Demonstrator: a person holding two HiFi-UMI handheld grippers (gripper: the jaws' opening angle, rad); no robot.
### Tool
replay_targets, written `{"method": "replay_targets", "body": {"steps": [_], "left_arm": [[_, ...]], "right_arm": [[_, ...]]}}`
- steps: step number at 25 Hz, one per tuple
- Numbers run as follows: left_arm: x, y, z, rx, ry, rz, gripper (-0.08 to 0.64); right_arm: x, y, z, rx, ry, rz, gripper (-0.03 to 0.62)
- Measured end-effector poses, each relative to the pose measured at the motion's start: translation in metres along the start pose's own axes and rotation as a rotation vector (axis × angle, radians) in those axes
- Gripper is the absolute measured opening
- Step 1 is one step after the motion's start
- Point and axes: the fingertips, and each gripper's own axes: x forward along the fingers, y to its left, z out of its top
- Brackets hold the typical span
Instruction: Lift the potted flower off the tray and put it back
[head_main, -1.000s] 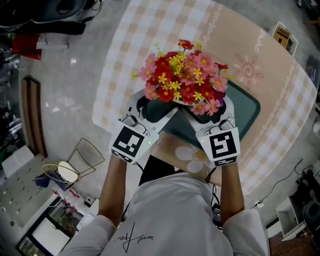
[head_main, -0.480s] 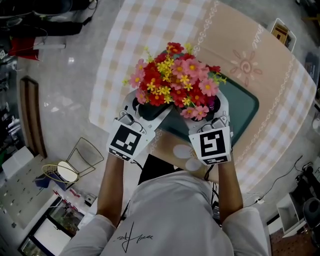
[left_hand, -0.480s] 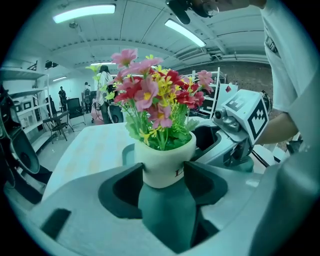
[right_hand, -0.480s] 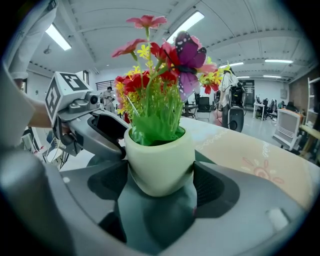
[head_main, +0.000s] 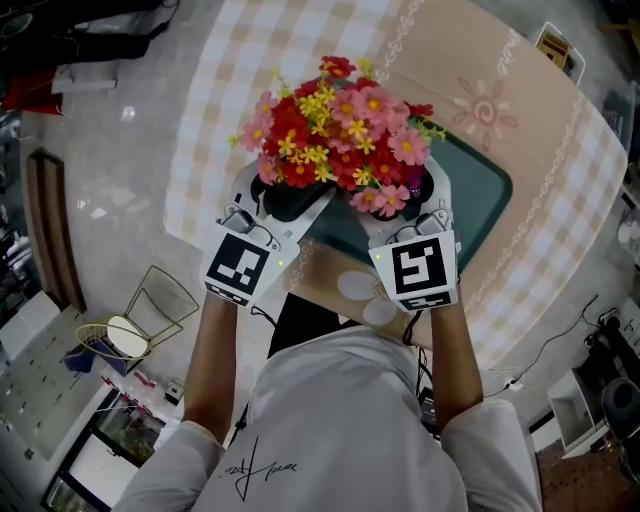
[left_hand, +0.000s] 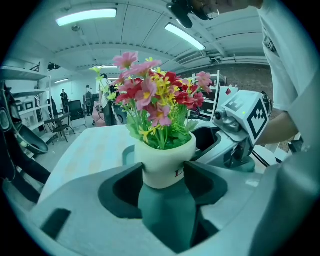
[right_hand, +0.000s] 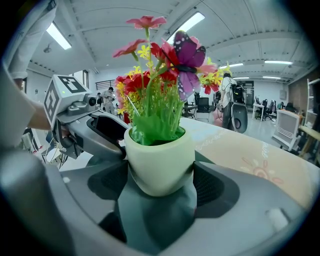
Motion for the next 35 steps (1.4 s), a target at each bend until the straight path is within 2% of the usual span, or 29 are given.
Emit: {"method": "replay_targets", "body": {"steps": [8,14,19,24,29,32,35], "left_arm": [[0.003,-0.004,0.005,0.011,-0.034,-0.016,0.248],[0.001,-0.006,-0.002,-0.008,-0.004,-0.03,0.238],[-0.003,-0.009,-0.009,-0.005,0.008,-0.054,0.176],[-0.008,-0.023,-0.017,0.006,0.024,-0.109,0.152],[-0.011,-0.031,-0.02,0.023,0.048,-0.173,0.15],[-0.019,-0.034,-0.014,-0.016,0.013,-0.193,0.137],[-0.025,-0.029,0.003,-0.129,-0.066,-0.203,0.121]], "right_arm": [[-0.01,-0.004,-0.003,-0.021,0.012,0.027,0.39],[-0.021,-0.003,-0.007,-0.064,0.019,0.031,0.34],[-0.028,-0.002,-0.009,-0.084,0.014,0.021,0.294],[-0.038,0.002,-0.006,-0.046,-0.002,0.015,0.224],[-0.049,0.004,-0.001,-0.011,-0.03,0.003,0.112],[-0.059,0.009,0.003,0.051,-0.053,0.012,0.086],[-0.067,0.009,0.008,0.079,-0.063,0.014,0.08]]}}
